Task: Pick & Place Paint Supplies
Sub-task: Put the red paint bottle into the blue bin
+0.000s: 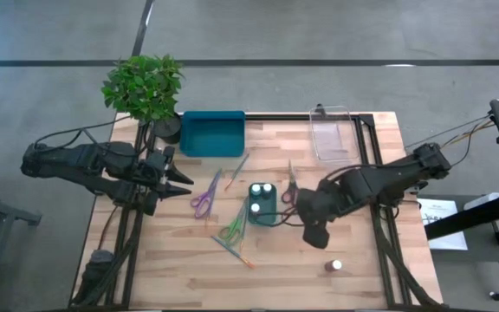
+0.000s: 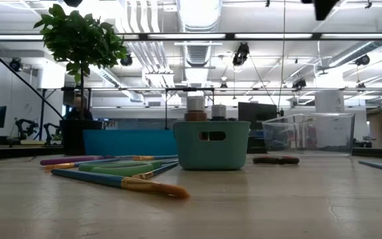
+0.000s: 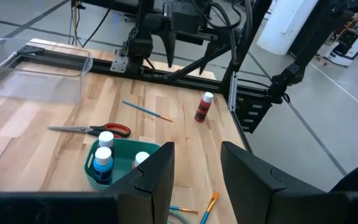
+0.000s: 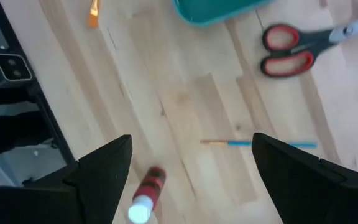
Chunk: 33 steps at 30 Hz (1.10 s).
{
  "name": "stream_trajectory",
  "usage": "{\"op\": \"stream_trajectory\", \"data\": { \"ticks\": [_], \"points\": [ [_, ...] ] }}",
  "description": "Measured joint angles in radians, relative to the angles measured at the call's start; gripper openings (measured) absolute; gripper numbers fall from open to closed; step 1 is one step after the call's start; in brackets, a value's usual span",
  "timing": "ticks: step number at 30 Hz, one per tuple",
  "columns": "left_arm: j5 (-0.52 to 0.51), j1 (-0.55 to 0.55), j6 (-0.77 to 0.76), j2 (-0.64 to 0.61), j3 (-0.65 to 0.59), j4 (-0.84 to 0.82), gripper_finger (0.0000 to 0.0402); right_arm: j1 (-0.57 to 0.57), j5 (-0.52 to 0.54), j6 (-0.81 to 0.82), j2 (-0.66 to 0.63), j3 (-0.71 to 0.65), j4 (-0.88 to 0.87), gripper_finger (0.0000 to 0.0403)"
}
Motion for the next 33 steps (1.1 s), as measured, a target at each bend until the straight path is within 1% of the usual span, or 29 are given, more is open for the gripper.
{"op": "stream_trajectory", "data": {
  "ticks": [5,10,15,19,22,26,30,33],
  "points": [
    [0.000,0.000,0.007,0.000,0.000,0.000,0.0141,0.082,0.000,0.104,0.000,-0.002,-0.013,0.0329],
    [0.000,0.000,0.007,0.000,0.000,-0.001,0.0141,0.209,0.010,0.214,0.000,-0.009,0.006,0.0329],
    [0.000,0.000,0.023,0.000,0.000,-0.001,0.0141,0.359,0.137,0.341,0.000,-0.013,0.003,0.0329],
    [0.000,0.000,0.038,0.000,0.000,-0.001,0.0141,0.443,0.214,0.416,0.000,-0.018,-0.003,0.0329],
    [0.000,0.000,0.046,0.000,0.000,-0.001,0.0141,0.482,0.220,0.447,0.008,-0.034,-0.004,0.0329],
    [0.000,0.000,0.053,0.000,0.000,-0.001,0.0141,0.512,0.186,0.488,0.009,-0.081,0.004,0.0329],
    [0.000,0.000,0.053,0.000,0.000,-0.001,0.0141,0.534,0.179,0.526,0.008,-0.129,0.014,0.0329],
    [0.000,0.000,0.053,0.000,0.000,-0.001,0.0141,0.535,0.174,0.540,0.005,-0.181,0.080,0.0329]
  ]
}}
